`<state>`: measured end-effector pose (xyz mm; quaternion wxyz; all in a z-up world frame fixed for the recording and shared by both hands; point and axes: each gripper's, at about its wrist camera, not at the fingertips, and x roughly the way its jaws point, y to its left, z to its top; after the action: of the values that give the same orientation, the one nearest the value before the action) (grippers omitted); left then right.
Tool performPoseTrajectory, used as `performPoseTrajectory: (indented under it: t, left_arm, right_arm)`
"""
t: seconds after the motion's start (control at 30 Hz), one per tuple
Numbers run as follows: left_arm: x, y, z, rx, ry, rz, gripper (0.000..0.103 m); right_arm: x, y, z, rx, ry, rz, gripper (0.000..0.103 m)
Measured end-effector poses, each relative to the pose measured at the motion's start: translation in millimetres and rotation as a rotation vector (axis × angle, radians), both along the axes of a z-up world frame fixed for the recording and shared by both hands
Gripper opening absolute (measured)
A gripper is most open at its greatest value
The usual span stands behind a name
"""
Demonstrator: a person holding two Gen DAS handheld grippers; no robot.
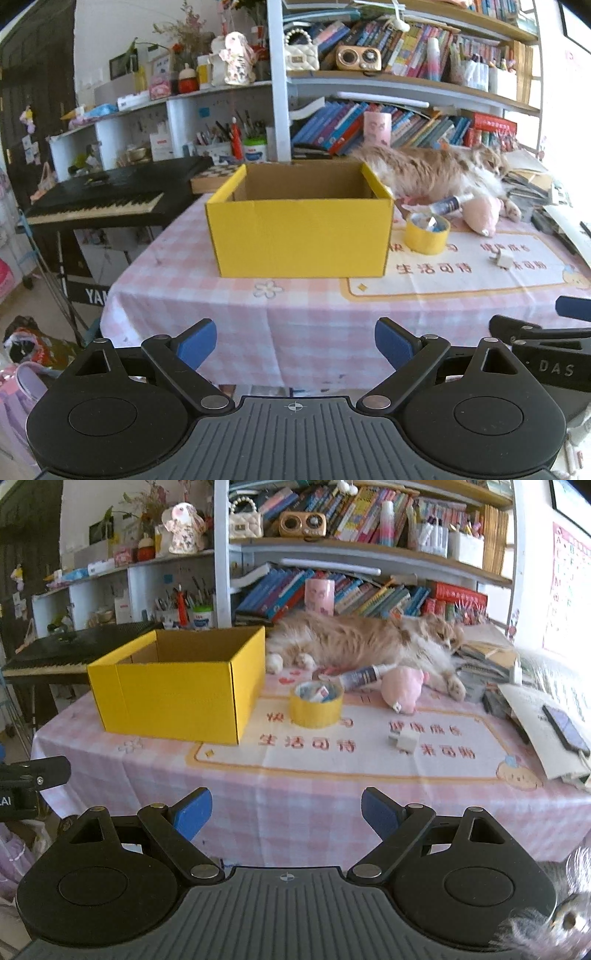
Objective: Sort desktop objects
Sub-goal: 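Withdraw both tools from the box back over the table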
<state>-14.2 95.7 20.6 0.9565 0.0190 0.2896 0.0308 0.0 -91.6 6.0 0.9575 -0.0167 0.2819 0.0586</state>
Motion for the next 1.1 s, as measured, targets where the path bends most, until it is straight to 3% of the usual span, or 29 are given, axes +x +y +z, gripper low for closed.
performPoseTrajectory:
  t: [0.43, 1.1]
  left_arm:
    - [2.9, -27.8, -14.2, 0.020, 0.053, -0.107, 0.095]
    - [51.7, -77.7, -24.7, 0.036, 0.098, -0.261, 0.095]
  right_arm:
    - [-9.0, -4.1, -8.7, -0.025, 0.047, -0.004, 0.087]
    - [14.4, -49.1, -19.9, -0.041, 0.099, -0.152, 0.090]
